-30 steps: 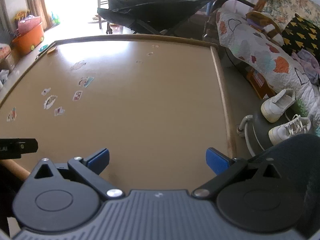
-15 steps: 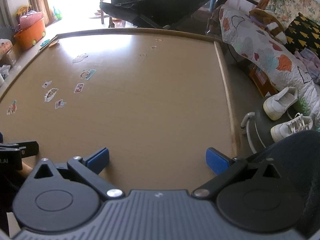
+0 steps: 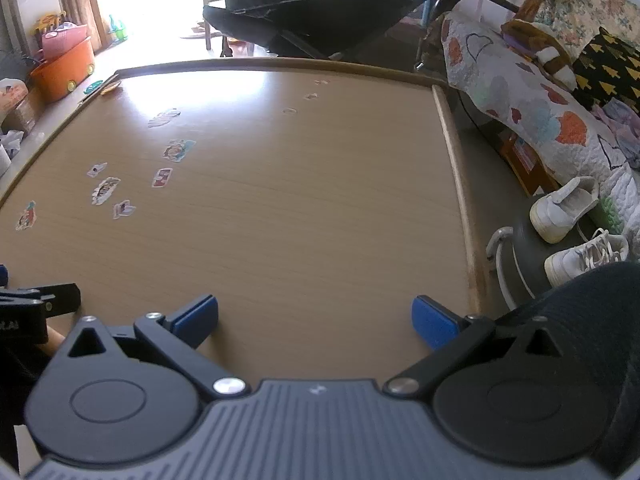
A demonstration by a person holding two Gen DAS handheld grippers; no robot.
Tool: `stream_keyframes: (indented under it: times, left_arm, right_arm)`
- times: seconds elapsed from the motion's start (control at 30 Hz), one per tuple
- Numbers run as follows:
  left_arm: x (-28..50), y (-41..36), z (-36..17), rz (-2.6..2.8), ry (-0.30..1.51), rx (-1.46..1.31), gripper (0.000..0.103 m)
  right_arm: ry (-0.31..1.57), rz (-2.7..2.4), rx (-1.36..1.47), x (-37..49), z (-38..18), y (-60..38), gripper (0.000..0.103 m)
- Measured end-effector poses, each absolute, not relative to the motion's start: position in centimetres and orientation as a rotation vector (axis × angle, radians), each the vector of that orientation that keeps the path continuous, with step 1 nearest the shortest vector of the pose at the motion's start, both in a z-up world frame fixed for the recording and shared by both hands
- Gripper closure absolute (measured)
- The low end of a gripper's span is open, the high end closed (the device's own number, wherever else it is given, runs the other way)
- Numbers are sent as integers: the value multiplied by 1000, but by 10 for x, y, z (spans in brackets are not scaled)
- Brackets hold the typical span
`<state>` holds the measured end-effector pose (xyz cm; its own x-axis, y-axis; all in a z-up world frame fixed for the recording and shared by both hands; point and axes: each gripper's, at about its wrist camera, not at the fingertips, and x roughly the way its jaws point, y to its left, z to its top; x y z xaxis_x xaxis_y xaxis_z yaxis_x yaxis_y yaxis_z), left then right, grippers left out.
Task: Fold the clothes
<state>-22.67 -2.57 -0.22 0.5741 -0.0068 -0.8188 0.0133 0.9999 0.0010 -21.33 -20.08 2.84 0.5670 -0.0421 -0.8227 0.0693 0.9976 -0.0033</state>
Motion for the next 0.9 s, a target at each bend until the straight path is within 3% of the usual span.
stream_keyframes:
  times: [0.53, 0.9]
  left_arm:
    - [-234, -9, -10, 13, 943, -33, 0]
    - [-251, 0, 33, 36, 854, -60, 0]
  right_arm:
    - [964, -41, 20, -217, 13, -212, 0]
    - [892, -3, 76, -228, 31, -219, 0]
